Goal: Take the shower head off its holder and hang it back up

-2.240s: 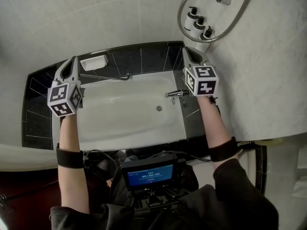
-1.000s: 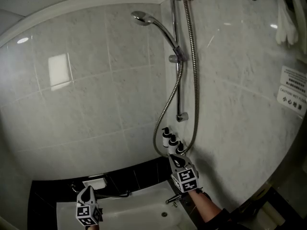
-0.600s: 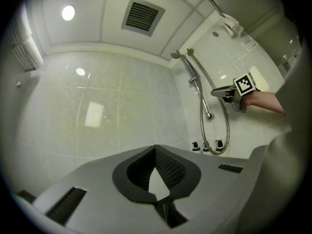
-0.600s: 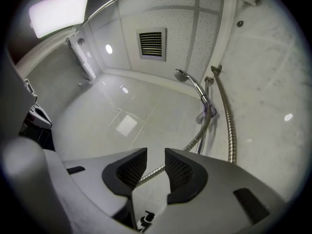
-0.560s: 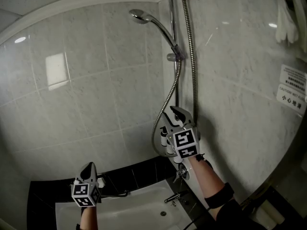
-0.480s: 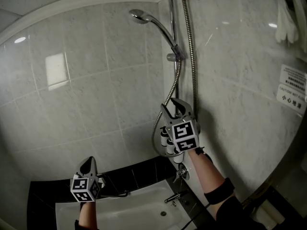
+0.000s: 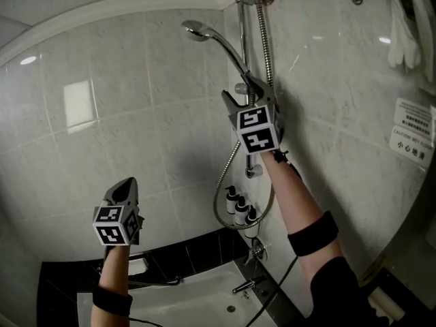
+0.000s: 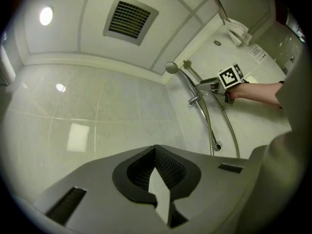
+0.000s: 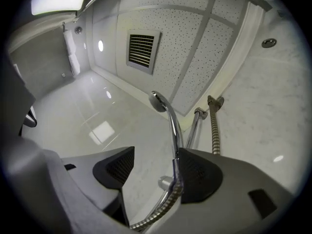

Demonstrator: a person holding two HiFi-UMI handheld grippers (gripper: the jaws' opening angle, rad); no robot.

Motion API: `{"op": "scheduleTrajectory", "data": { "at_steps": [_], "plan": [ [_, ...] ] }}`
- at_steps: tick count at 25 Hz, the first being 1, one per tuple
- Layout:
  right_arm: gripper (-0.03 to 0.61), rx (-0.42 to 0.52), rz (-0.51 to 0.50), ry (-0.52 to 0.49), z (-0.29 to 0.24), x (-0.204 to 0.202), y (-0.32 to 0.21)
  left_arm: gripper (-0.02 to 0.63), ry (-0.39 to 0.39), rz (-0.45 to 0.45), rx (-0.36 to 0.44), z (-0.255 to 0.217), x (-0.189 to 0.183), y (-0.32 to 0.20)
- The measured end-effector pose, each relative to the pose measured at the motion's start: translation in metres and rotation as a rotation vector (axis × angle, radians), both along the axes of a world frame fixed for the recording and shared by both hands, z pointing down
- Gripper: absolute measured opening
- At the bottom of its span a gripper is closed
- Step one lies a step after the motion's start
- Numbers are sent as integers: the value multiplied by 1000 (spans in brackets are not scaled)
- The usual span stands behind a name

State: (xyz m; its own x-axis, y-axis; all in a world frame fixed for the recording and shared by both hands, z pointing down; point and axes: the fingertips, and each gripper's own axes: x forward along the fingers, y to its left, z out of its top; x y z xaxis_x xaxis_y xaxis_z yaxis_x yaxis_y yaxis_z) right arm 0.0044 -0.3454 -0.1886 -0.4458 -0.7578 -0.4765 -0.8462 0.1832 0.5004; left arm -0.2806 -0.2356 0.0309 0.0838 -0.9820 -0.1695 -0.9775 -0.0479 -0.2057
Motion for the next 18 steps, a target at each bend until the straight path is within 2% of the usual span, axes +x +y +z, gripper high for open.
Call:
{"op": "scheduleTrajectory", "data": {
  "at_steps": [4, 8, 12, 18],
  "plan": [
    [304, 39, 63, 19, -42, 1, -17, 6, -38, 25, 27, -35, 18, -16],
    [297, 80, 153, 101, -71, 0, -32, 6, -44, 40, 51, -64, 32, -29],
    [278, 69, 216, 192, -72, -4, -46, 6, -57, 55, 72, -95, 47, -43],
    [269, 59, 244, 231, -71, -7, -59, 6, -92, 69, 90, -125, 70, -60]
  ]
}}
